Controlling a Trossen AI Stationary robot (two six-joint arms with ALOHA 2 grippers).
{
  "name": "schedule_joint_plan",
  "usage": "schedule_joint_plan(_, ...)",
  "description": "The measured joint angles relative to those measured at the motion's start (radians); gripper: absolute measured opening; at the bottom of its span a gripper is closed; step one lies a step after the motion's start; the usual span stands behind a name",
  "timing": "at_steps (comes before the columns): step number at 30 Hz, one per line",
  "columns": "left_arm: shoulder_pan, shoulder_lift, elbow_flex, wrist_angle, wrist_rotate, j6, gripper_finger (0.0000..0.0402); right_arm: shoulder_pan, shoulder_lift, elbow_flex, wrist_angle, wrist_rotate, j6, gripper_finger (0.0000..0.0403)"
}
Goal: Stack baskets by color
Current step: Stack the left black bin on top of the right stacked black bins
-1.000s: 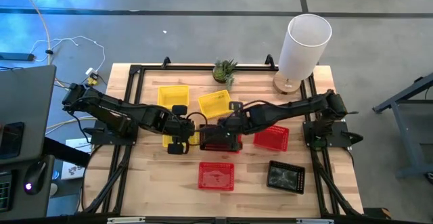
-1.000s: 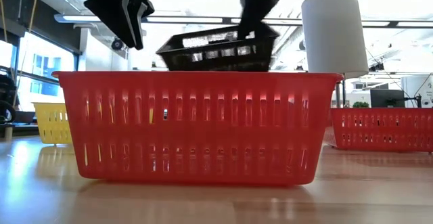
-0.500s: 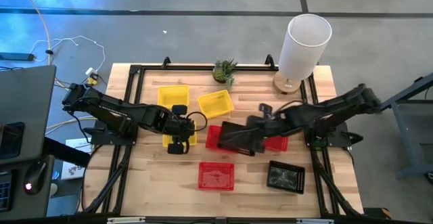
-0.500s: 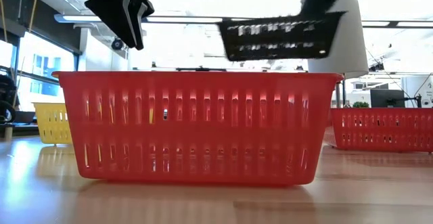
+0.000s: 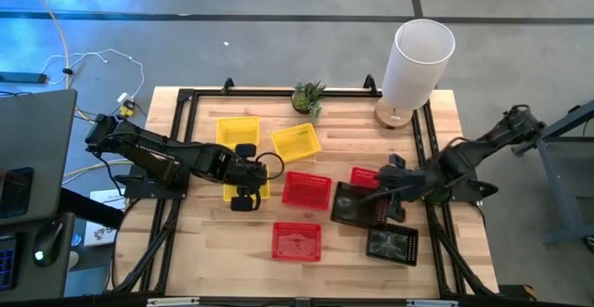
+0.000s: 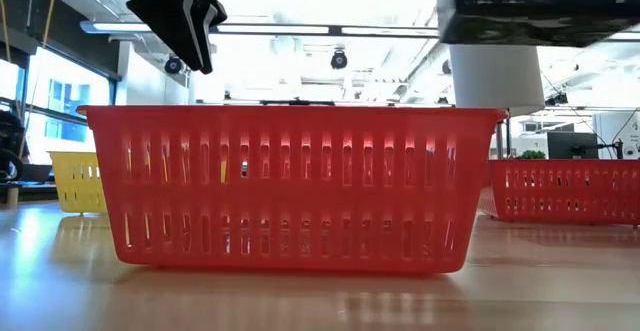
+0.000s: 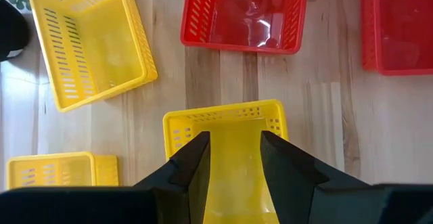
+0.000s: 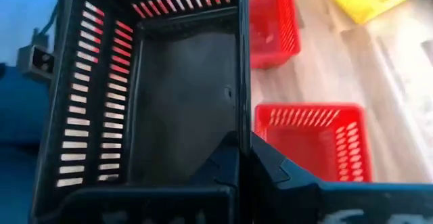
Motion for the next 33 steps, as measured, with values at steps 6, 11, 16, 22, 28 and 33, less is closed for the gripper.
schedule_joint_plan(6, 0.000, 0.000, 0.000, 0.000, 0.000, -0.005, 0.0115, 0.108, -0.083, -0.083, 0.010, 0.001, 0.141, 0.0000)
schedule_joint_plan(11, 0.000, 0.000, 0.000, 0.000, 0.000, -0.028, 0.0115, 0.208, -0.094, -0.117, 0.023, 0.004, 0.268, 0.0000)
schedule_joint_plan(16, 0.000, 0.000, 0.000, 0.007, 0.000, -0.026, 0.0115, 0.316, -0.094, -0.163, 0.028, 0.024, 0.411, 0.0000)
schedule_joint_plan(22, 0.000, 0.000, 0.000, 0.047, 0.000, -0.026, 0.0115, 0.441, -0.094, -0.192, 0.021, 0.094, 0.538, 0.0000)
schedule_joint_plan(28, 0.000, 0.001, 0.000, 0.056, -0.001, -0.026, 0.0115, 0.532, -0.093, -0.193, -0.011, 0.108, 0.670, 0.0000)
schedule_joint_plan(33, 0.000, 0.001, 0.000, 0.066, -0.001, -0.028, 0.0115, 0.585, -0.082, -0.193, -0.095, 0.083, 0.797, 0.0000)
